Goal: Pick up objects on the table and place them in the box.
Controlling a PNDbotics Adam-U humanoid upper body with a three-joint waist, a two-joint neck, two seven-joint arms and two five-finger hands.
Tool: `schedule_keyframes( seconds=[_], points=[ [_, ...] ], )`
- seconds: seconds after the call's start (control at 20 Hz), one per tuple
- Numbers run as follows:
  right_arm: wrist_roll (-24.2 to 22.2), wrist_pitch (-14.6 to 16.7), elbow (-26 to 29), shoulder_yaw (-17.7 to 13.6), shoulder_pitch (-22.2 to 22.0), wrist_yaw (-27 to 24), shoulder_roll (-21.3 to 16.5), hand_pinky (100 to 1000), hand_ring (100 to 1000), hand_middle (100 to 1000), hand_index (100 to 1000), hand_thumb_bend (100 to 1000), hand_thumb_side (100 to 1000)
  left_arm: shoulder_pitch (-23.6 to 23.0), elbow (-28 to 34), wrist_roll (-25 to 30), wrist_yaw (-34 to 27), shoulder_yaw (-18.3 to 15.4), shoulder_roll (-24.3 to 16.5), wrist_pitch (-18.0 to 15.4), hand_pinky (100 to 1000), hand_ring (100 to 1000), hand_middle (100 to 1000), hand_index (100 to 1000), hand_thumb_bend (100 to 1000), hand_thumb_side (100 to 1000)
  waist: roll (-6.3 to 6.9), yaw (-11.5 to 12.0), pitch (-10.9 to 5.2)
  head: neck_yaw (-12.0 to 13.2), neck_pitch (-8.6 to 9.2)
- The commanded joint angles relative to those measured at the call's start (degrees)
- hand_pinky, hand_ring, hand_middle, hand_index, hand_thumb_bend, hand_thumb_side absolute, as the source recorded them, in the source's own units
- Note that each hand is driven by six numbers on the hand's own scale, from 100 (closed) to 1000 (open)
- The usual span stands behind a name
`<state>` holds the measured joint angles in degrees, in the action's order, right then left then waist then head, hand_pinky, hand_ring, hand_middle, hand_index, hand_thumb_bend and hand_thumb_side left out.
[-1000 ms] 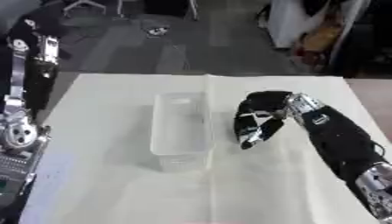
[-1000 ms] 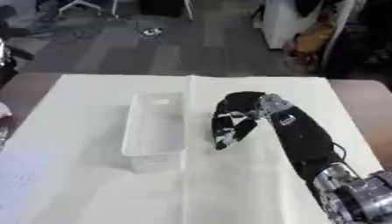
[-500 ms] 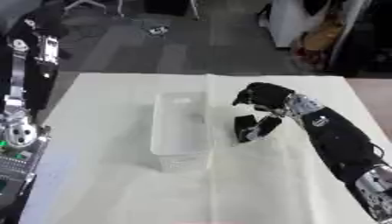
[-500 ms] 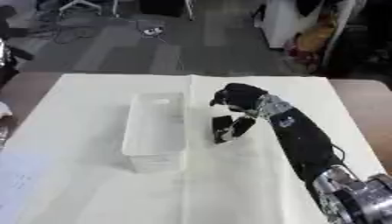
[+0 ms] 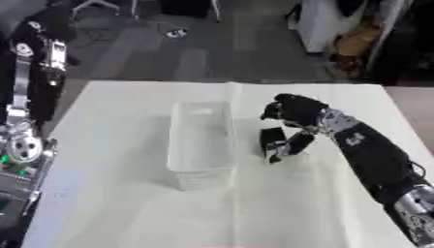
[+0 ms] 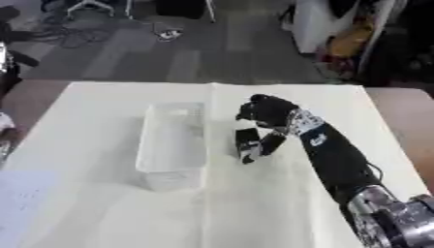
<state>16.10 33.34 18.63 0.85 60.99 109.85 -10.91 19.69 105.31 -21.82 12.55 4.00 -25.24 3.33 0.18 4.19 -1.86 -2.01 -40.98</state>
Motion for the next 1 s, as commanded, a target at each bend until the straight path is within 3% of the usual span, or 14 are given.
schedule_keyframes(
  seconds=[0.05,0.25,0.45,0.9,1.0],
  points=[
    [-0.7,-0.4,0.1,-0.9,0.7,0.2,-1.3,934,693,748,817,781,870,0.8,0.7,0.1,-0.2,-0.3,-1.3,-0.2,492,737,837,869,156,1000,0.18,-0.1,-0.44,0.4,0.44],
    [-0.5,-1.7,0.4,-1.4,0.6,-0.1,-1.3,925,679,727,804,790,859,0.8,0.7,0.1,-0.2,-0.3,-1.3,-0.2,492,737,837,869,156,1000,0.21,-0.1,-0.42,0.4,0.49],
    [1.0,-3.5,0.5,-2.0,0.2,-1.1,-1.1,868,629,671,810,740,820,0.8,0.7,0.2,-0.2,-0.2,-1.3,-0.2,491,737,837,869,156,1000,0.26,-0.1,-0.35,0.4,0.61],
    [3.0,-4.6,0.3,-2.6,-0.2,-2.6,-0.9,805,581,621,773,717,803,0.8,0.7,0.2,-0.3,-0.3,-1.3,-0.2,491,737,837,869,156,1000,0.28,-0.1,-0.3,0.6,0.6],
    [3.9,-4.6,0.5,-2.7,-0.2,-3.0,-0.8,700,511,557,706,689,773,0.8,0.7,0.2,-0.3,-0.2,-1.3,-0.2,491,738,838,869,156,1000,0.29,-0.2,-0.28,0.6,0.58]
  ],
)
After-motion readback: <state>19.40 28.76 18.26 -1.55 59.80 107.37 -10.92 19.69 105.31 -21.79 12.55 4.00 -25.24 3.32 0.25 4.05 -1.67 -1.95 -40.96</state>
